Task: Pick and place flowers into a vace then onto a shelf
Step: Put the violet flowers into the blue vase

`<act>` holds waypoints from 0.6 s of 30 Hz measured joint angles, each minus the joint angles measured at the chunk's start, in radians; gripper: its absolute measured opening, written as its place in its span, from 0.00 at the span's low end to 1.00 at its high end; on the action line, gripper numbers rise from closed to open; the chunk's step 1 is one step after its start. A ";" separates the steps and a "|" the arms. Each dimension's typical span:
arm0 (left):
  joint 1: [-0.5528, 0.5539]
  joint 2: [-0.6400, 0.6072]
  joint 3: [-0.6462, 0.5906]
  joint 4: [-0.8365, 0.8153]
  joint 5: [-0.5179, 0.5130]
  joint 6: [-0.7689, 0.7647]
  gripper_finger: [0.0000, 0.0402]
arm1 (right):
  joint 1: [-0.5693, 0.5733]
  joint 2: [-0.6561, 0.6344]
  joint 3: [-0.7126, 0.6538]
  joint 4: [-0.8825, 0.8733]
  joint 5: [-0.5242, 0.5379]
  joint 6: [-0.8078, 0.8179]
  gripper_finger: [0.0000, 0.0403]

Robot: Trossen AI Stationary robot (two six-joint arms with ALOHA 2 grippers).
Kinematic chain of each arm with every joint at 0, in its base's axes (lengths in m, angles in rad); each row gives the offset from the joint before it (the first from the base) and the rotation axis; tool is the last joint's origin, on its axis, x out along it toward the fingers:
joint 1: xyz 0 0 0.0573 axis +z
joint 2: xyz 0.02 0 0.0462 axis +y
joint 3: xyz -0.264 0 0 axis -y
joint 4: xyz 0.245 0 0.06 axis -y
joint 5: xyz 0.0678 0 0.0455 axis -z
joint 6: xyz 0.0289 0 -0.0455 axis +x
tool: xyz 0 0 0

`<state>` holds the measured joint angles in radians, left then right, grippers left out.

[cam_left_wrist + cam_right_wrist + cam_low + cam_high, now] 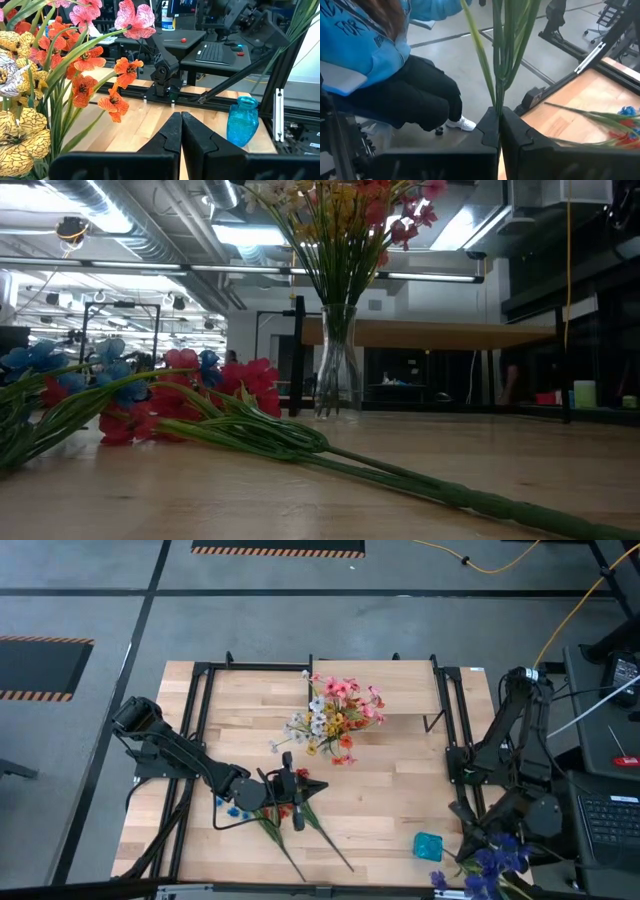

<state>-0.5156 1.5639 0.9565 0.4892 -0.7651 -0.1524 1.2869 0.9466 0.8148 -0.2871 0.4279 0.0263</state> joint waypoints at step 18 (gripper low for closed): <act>0.000 0.000 0.000 0.000 0.000 -0.006 0.01 | -0.001 -0.002 -0.176 0.212 0.045 -0.002 0.00</act>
<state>-0.5156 1.5639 0.9565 0.4889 -0.7650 -0.1589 1.2858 0.9451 0.6390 -0.0747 0.4732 0.0242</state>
